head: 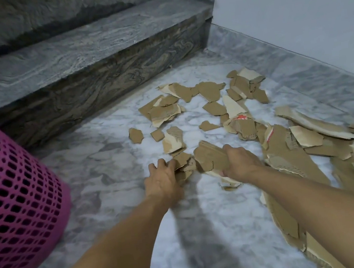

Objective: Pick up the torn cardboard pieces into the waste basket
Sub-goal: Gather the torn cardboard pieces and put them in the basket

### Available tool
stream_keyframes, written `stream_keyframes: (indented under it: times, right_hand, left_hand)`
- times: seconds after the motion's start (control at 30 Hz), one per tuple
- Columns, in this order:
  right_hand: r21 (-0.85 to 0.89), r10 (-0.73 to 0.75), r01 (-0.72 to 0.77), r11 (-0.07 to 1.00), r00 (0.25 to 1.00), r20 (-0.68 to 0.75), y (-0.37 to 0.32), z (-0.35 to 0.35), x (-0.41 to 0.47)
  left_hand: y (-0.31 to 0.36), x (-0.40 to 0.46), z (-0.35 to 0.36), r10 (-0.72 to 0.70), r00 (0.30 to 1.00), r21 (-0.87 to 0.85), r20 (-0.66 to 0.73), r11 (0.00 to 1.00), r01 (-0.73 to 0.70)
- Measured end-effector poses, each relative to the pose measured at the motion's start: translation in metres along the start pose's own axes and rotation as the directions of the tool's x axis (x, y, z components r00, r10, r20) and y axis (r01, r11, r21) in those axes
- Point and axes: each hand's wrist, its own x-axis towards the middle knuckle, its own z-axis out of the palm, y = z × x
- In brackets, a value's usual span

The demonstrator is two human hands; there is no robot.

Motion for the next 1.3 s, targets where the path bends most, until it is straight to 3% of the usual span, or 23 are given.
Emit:
stream_keyframes:
  times: [0.23,0.37,0.43,0.47,0.57,0.67,0.8,0.93,1.0,1.2,1.3]
  right_hand:
    - [0.180,0.024,-0.008,0.984,0.996,-0.087,-0.014,-0.061,0.097]
    - [0.242,0.065,-0.051,0.969,0.997,-0.048,-0.016,-0.092,0.156]
    - [0.321,0.049,-0.052,0.946,0.999,0.019,-0.023,-0.103,0.178]
    - [0.352,0.041,-0.051,0.935,0.998,0.038,-0.027,-0.107,0.189]
    - [0.429,0.113,-0.079,0.900,0.992,-0.053,-0.032,-0.111,0.229]
    - [0.330,0.193,-0.160,0.930,0.979,-0.068,-0.030,-0.111,0.257]
    - [0.233,0.210,-0.223,0.947,0.974,0.079,-0.022,-0.111,0.272]
    - [0.025,-0.028,0.022,0.999,0.965,0.261,-0.044,-0.106,0.278]
    - [-0.055,-0.068,0.090,0.994,0.944,0.322,-0.055,-0.097,0.277]
    - [-0.178,-0.184,0.221,0.959,0.962,0.202,-0.066,-0.076,0.253]
    - [-0.123,-0.246,0.269,0.955,0.954,0.169,-0.066,-0.072,0.247]
  left_hand:
    - [-0.039,0.056,-0.026,0.075,0.979,-0.007,-0.187,0.997,-0.078]
    - [-0.068,0.081,-0.045,0.193,0.974,0.058,-0.119,0.981,-0.187]
    - [-0.080,0.087,-0.051,0.124,0.991,0.033,-0.040,0.992,-0.123]
    - [-0.083,0.090,-0.052,0.043,0.999,-0.061,-0.017,0.997,-0.044]
    - [-0.086,0.103,-0.044,-0.145,0.989,-0.329,0.041,0.932,0.151]
    - [-0.082,0.117,-0.035,-0.189,0.978,-0.179,0.083,0.963,0.202]
    - [-0.080,0.144,-0.041,-0.217,0.972,-0.115,0.090,0.967,0.226]
    - [-0.080,0.168,-0.055,-0.137,0.984,-0.026,0.109,0.990,0.141]
    - [-0.077,0.174,-0.060,-0.072,0.992,-0.024,0.106,0.997,0.075]
    - [-0.066,0.179,-0.067,0.021,0.999,-0.078,0.048,0.997,-0.017]
    - [-0.066,0.177,-0.072,0.024,0.992,-0.071,0.126,0.997,-0.015]
